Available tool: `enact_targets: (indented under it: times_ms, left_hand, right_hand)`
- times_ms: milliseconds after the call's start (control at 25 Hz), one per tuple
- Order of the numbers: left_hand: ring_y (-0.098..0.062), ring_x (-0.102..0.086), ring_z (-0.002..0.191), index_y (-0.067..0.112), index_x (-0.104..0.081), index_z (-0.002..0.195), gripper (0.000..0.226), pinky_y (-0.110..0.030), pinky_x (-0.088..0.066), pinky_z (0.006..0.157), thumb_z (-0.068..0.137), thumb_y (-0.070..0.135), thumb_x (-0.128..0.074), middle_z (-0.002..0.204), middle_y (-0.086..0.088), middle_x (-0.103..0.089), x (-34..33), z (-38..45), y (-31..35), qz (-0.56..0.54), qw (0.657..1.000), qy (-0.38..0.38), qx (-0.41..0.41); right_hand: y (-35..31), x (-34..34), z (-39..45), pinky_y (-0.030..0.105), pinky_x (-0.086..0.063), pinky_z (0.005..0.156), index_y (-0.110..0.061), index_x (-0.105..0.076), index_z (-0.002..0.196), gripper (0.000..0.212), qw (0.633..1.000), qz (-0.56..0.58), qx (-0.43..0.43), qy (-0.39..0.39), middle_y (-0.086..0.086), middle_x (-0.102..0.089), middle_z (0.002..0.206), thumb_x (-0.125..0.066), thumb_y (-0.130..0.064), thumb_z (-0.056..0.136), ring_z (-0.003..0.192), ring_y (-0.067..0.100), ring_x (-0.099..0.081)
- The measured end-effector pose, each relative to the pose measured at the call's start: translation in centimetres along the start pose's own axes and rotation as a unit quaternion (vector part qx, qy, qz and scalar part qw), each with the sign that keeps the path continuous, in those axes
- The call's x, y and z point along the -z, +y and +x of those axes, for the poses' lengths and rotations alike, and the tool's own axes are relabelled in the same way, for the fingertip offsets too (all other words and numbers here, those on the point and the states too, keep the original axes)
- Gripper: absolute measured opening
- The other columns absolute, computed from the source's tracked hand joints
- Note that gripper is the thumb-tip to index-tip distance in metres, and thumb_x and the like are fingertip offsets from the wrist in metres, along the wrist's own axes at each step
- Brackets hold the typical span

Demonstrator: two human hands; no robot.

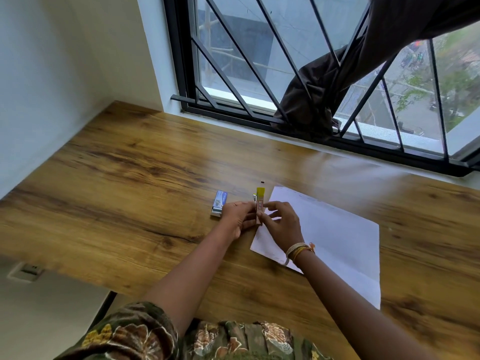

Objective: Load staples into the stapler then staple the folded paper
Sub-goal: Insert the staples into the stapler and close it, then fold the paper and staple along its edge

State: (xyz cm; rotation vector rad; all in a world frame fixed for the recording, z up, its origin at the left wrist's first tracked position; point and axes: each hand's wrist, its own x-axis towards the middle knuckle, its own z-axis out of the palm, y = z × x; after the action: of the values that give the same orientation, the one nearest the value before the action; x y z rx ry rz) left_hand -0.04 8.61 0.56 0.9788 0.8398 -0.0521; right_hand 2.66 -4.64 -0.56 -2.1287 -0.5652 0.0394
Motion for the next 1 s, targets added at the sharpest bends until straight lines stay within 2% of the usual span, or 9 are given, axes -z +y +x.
enact_targets:
  times_ms: [160,280,440,560,680,800,880,920,1000]
  left_hand:
    - [-0.023,-0.069,0.072,0.001,-0.067,0.101,0.016,-0.032,-0.060,0.056,0.087,0.010,-0.065,0.086,-0.016,-0.071,0.2,0.1,0.0,-0.002,1.000,-0.004,0.004]
    - [-0.023,-0.067,0.079,0.005,-0.069,0.094,0.009,-0.030,-0.058,0.059,0.090,0.008,-0.061,0.090,-0.013,-0.070,0.2,-0.1,-0.2,0.042,0.999,-0.004,-0.017]
    - [-0.025,-0.068,0.087,0.001,-0.071,0.099,0.015,-0.032,-0.060,0.071,0.088,0.007,-0.065,0.090,-0.010,-0.070,-0.1,-0.3,-1.0,0.143,0.986,-0.024,-0.078]
    - [-0.021,-0.070,0.080,0.000,-0.073,0.095,0.017,-0.030,-0.060,0.070,0.084,0.014,-0.070,0.089,-0.012,-0.072,-0.4,-0.7,-1.3,0.175,0.977,-0.047,-0.112]
    - [-0.016,-0.069,0.067,0.004,-0.073,0.087,0.012,-0.030,-0.060,0.065,0.085,0.016,-0.069,0.080,-0.010,-0.072,-1.0,-0.9,-1.7,0.261,0.950,0.003,-0.171]
    - [-0.014,-0.065,0.065,0.014,-0.072,0.078,0.009,-0.027,-0.057,0.060,0.082,0.011,-0.065,0.070,0.000,-0.067,-1.6,-1.0,-2.0,0.404,0.875,0.092,-0.251]
    - [-0.015,-0.060,0.060,0.018,-0.066,0.067,0.017,-0.026,-0.049,0.056,0.075,0.004,-0.060,0.064,0.001,-0.061,-1.8,-0.8,-2.1,0.474,0.835,0.122,-0.250]
    - [-0.018,-0.060,0.058,0.014,-0.064,0.064,0.014,-0.027,-0.050,0.055,0.073,0.003,-0.059,0.062,-0.001,-0.061,-2.0,-0.8,-2.1,0.493,0.831,0.120,-0.229]
    - [-0.022,-0.067,0.056,0.002,-0.067,0.070,0.005,-0.033,-0.059,0.059,0.072,0.006,-0.066,0.064,-0.007,-0.068,-2.3,-0.5,-1.8,0.483,0.853,0.100,-0.172]
  right_hand:
    - [-0.6,-0.3,1.2,0.022,-0.052,0.076,-0.016,-0.056,0.119,0.046,0.988,0.045,-0.124,-0.079,0.001,-0.063,0.098,-0.074,-0.031,0.079,0.090,0.017,-0.064]
    - [-0.9,-0.3,1.9,0.038,-0.057,0.081,-0.014,-0.048,0.129,0.061,0.963,0.129,-0.219,-0.089,0.006,-0.063,0.105,-0.076,-0.034,0.078,0.095,0.024,-0.065]
    - [-0.4,0.6,1.9,0.036,-0.055,0.066,-0.005,-0.059,0.109,0.034,0.934,0.228,-0.257,-0.095,0.015,-0.064,0.094,-0.073,-0.016,0.079,0.085,0.032,-0.065]
    - [-0.1,1.6,1.6,0.034,-0.050,0.061,-0.006,-0.064,0.097,0.021,0.921,0.256,-0.290,-0.042,0.013,-0.060,0.080,-0.060,-0.014,0.078,0.073,0.029,-0.058]
    - [0.4,3.2,0.9,0.031,-0.053,0.058,-0.006,-0.064,0.103,0.020,0.932,0.189,-0.309,-0.004,0.010,-0.060,0.078,-0.054,-0.006,0.086,0.065,0.024,-0.058]
    - [1.9,4.9,0.0,0.038,-0.056,0.071,-0.013,-0.063,0.098,0.019,0.958,0.007,-0.287,-0.006,0.006,-0.061,0.087,-0.058,-0.010,0.080,0.080,0.027,-0.060]
    - [2.6,5.6,-0.6,0.032,-0.047,0.078,-0.013,-0.060,0.101,0.021,0.959,-0.064,-0.272,-0.041,0.003,-0.058,0.094,-0.058,-0.011,0.081,0.088,0.025,-0.055]
    - [2.9,5.7,-0.9,0.028,-0.042,0.077,-0.012,-0.060,0.103,0.021,0.960,-0.075,-0.266,-0.055,0.002,-0.057,0.095,-0.058,-0.010,0.081,0.089,0.022,-0.053]
    - [3.0,5.8,-1.2,0.024,-0.038,0.075,-0.011,-0.061,0.103,0.021,0.963,-0.070,-0.252,-0.070,0.002,-0.058,0.095,-0.056,-0.008,0.082,0.088,0.021,-0.053]
